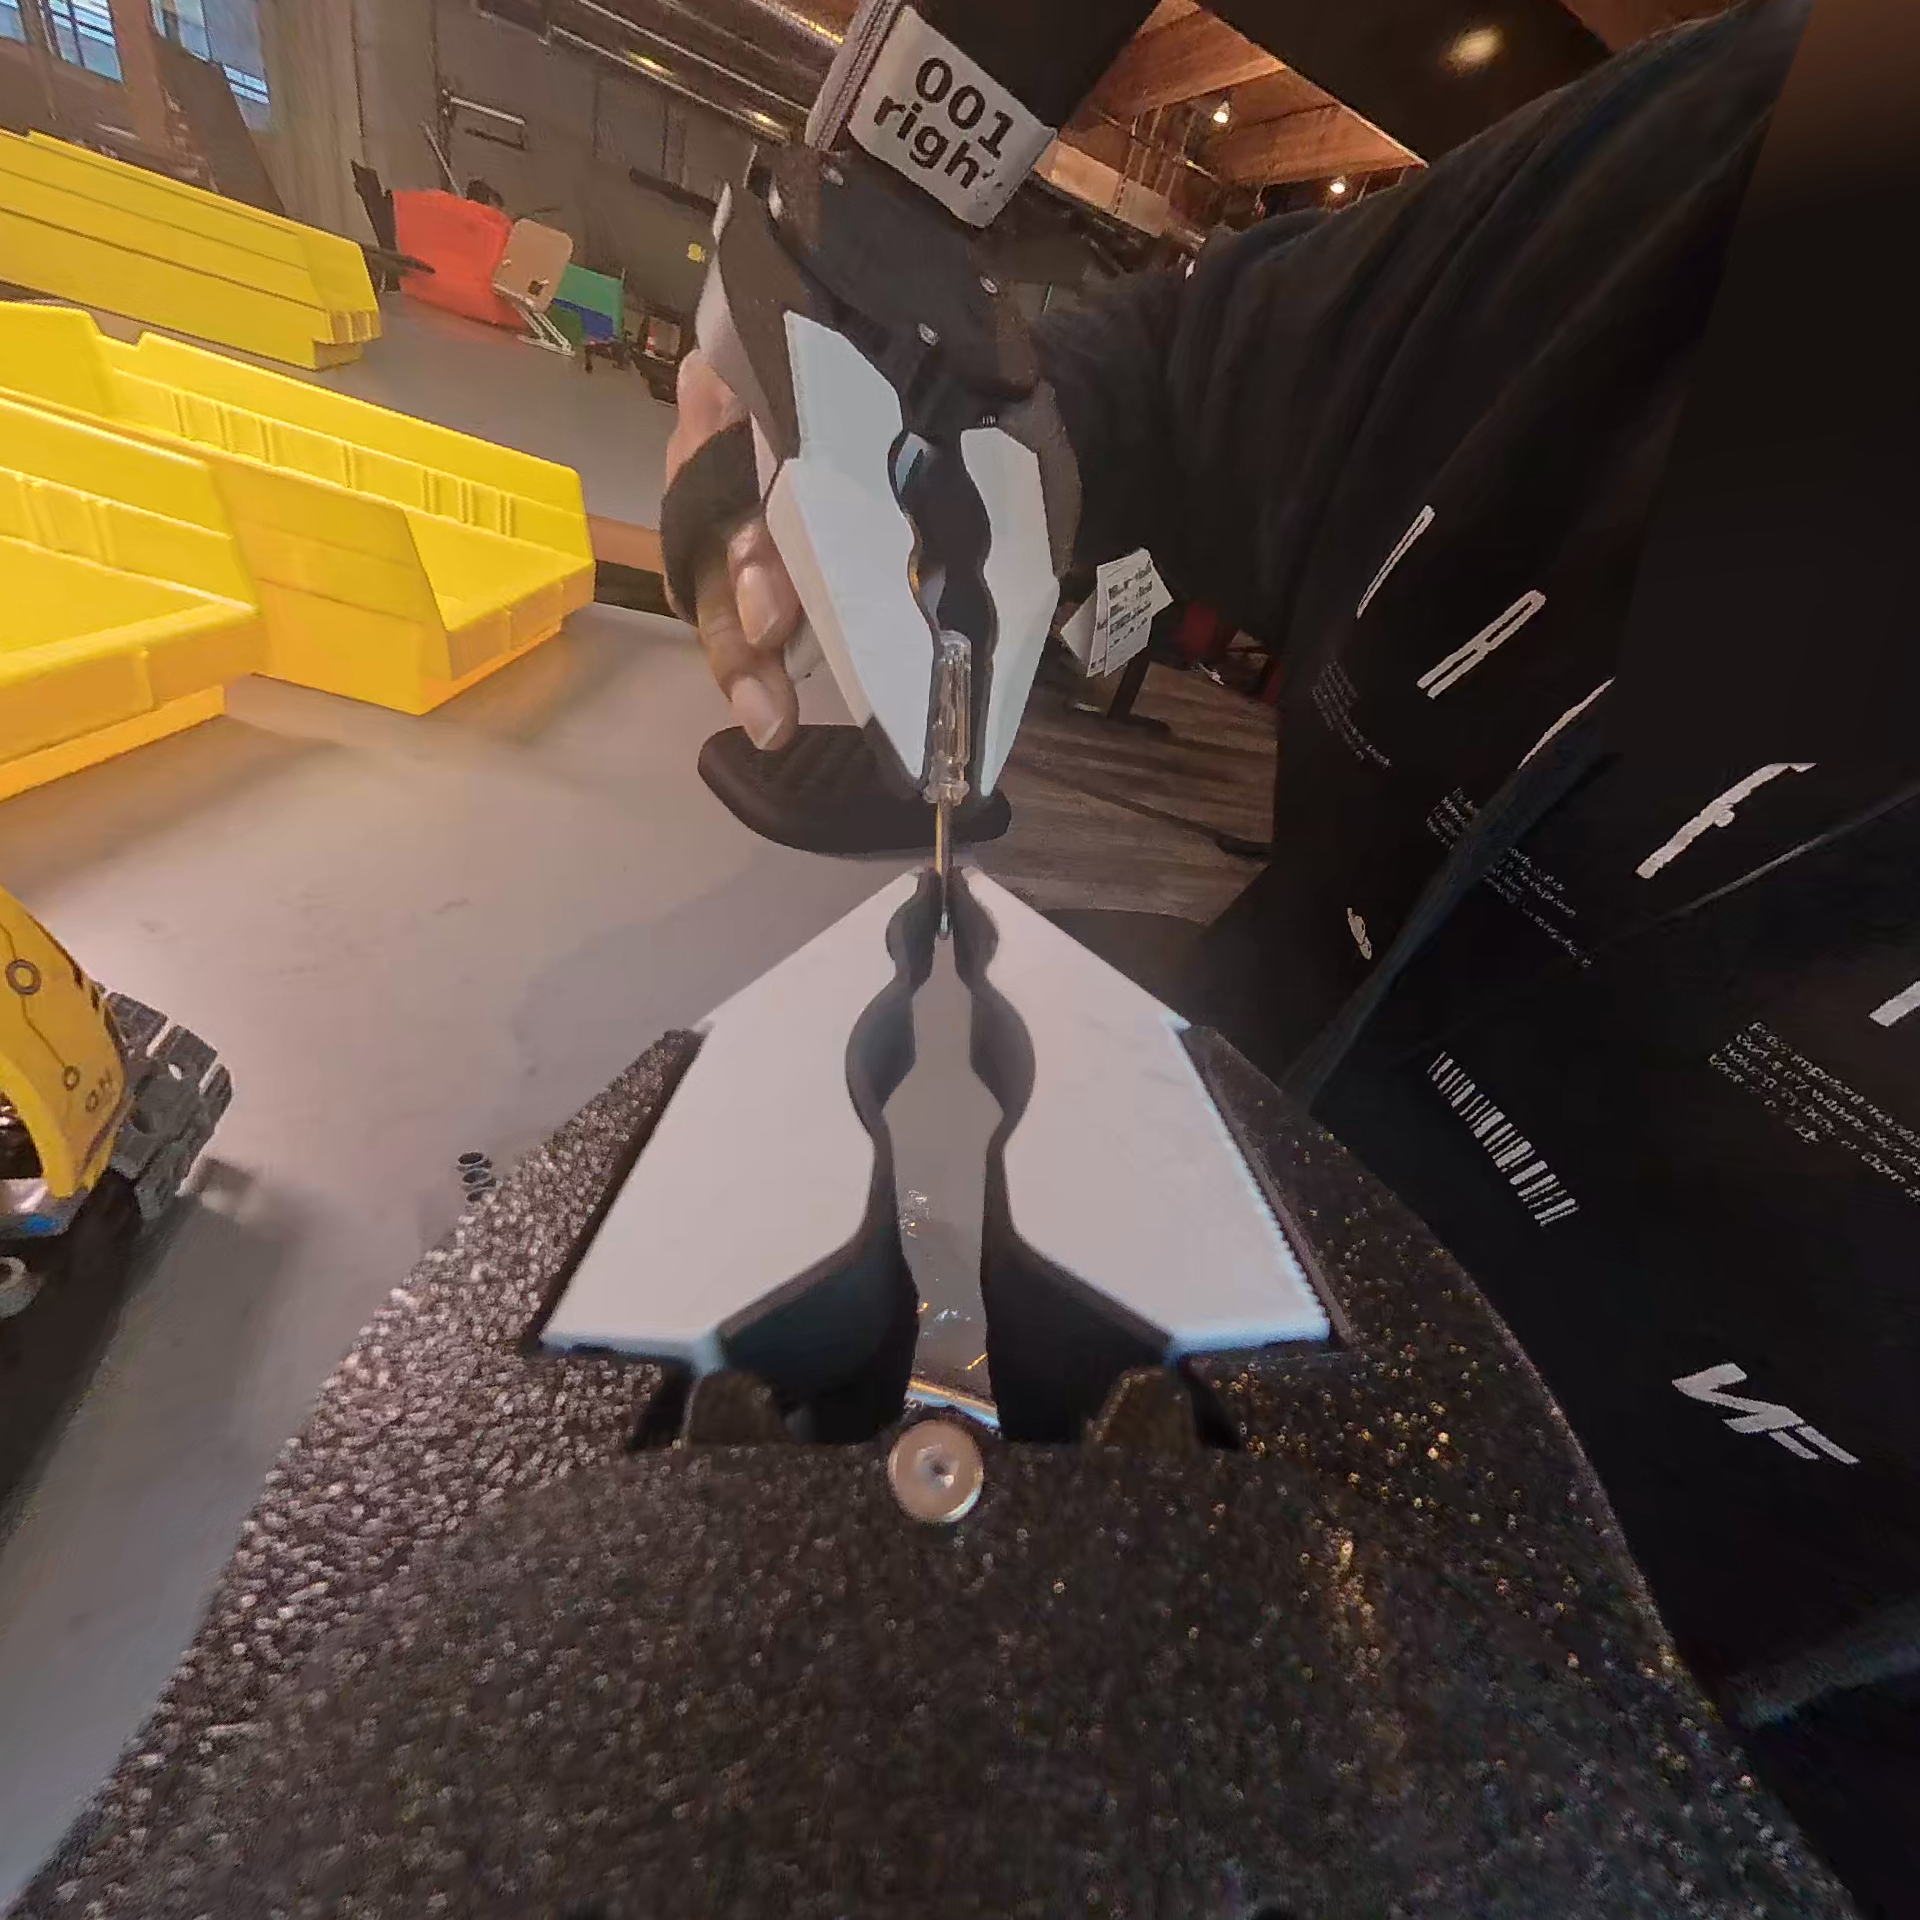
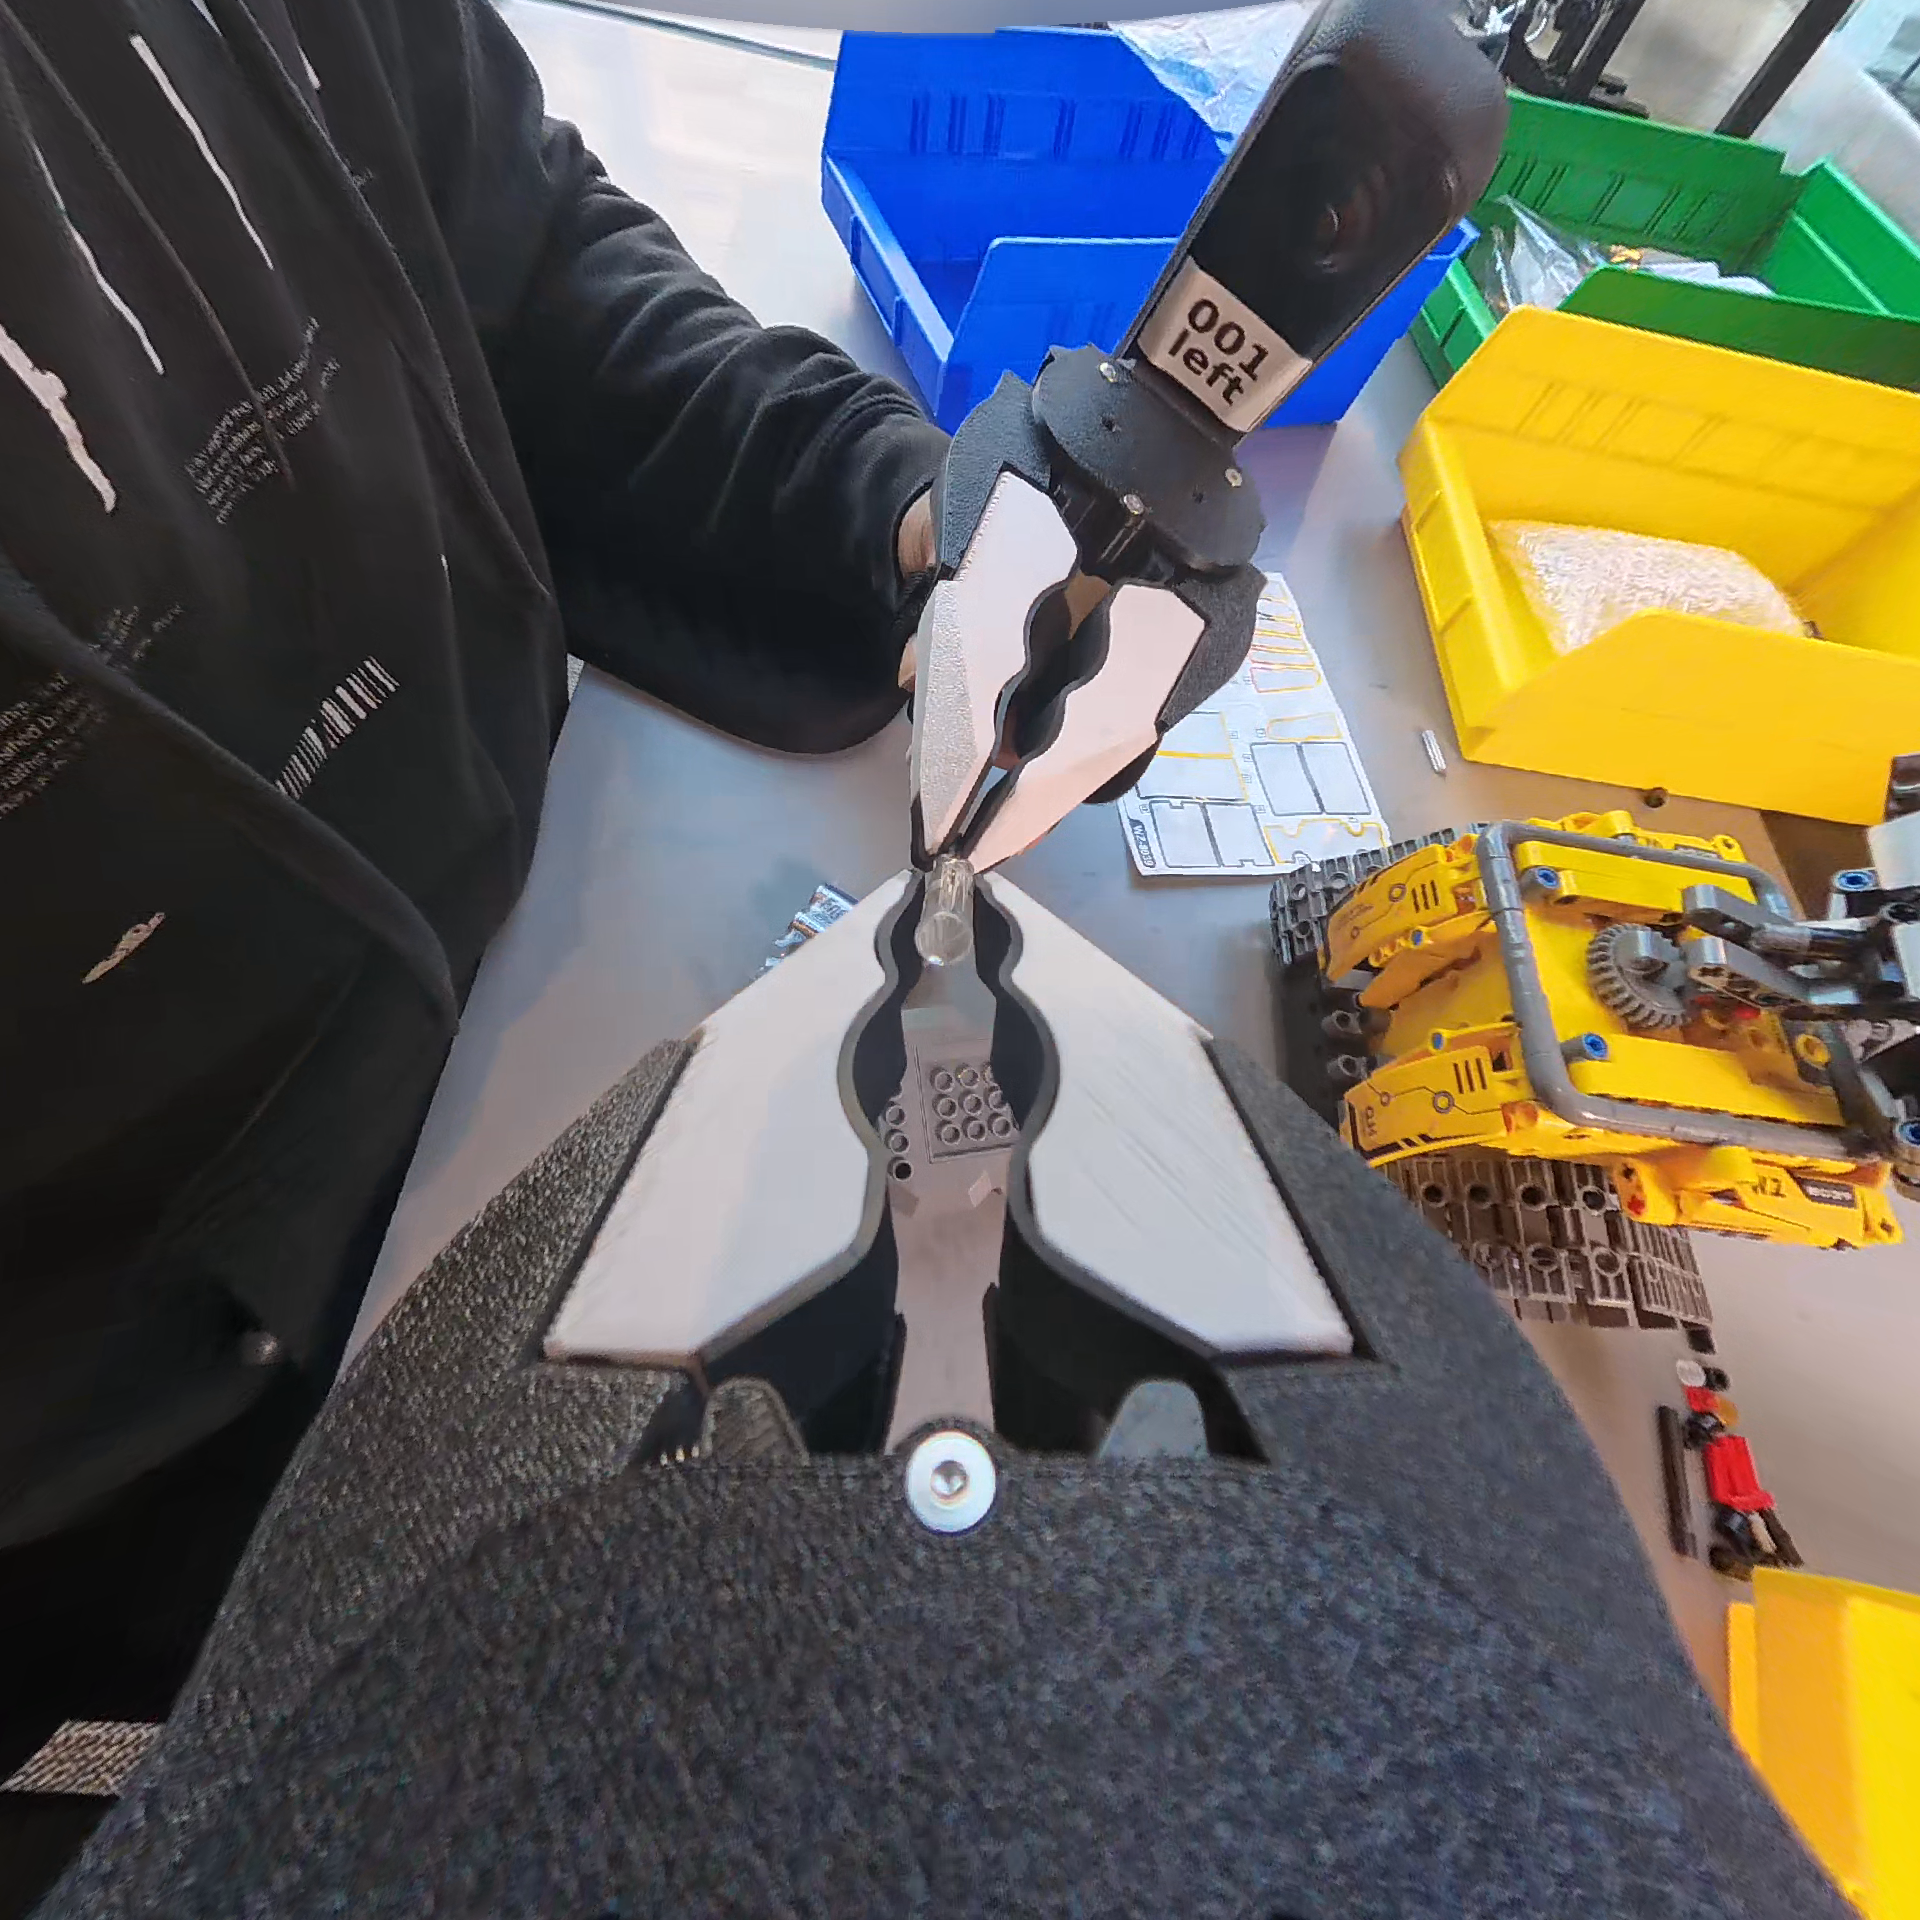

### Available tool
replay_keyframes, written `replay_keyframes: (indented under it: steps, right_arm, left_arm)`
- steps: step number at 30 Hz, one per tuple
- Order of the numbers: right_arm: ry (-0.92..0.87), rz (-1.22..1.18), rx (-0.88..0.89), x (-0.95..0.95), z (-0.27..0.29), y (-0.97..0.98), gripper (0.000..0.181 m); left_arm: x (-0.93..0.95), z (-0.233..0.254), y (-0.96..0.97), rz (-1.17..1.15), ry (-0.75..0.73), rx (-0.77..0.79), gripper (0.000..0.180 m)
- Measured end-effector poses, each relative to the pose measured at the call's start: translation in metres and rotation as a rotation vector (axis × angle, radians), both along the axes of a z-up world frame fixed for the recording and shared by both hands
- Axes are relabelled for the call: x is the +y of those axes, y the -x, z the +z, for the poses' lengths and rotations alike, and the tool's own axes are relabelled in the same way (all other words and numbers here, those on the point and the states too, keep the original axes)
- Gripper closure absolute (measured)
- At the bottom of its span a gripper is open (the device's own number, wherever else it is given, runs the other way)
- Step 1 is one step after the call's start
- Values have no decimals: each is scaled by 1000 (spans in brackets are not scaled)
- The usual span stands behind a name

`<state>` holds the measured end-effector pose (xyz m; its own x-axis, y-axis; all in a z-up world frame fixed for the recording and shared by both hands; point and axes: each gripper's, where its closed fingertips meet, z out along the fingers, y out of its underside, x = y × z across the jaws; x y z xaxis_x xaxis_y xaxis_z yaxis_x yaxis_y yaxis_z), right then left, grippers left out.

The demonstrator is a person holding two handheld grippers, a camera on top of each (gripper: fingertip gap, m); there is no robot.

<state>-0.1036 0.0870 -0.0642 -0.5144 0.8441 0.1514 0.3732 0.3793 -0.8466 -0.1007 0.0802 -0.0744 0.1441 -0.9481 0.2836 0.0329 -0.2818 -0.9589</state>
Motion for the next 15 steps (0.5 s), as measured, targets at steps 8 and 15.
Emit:
replay_keyframes:
  steps: [8,15]
  right_arm:
    - [10,3,7,-2,2,0,171]
    - [6,4,4,-1,3,2,172]
  left_arm:
    - [0,0,0,-4,5,-6,178]
    - [0,1,1,-1,3,-11,178]
